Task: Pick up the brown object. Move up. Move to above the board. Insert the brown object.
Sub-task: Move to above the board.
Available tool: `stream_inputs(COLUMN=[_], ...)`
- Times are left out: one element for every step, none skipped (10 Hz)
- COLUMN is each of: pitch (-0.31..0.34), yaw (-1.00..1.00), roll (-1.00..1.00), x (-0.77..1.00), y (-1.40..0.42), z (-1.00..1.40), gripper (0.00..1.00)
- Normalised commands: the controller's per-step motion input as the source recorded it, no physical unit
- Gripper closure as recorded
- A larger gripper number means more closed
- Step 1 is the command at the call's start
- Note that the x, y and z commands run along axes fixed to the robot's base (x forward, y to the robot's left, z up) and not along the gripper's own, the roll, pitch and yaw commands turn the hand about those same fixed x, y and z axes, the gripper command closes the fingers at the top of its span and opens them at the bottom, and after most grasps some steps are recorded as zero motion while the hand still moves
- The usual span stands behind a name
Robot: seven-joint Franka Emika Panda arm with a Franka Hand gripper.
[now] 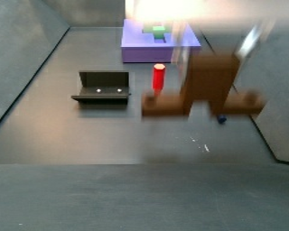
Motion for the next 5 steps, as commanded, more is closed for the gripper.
stream_inputs(pitch=[0.021,0.017,0.078,0.089,0.062], yaw=[0.00,0.01,0.00,0.00,0.00], roll=[0.01,0.01,-0.01,0.00,0.01], x=[-0.06,-0.01,0.03,0.03,0.03], y=[-0.01,0.00,0.02,0.00,0.00], z=[1.40,1.40,0.90,0.55,0.24], gripper=[1.00,1.00,1.00,1.00,1.00])
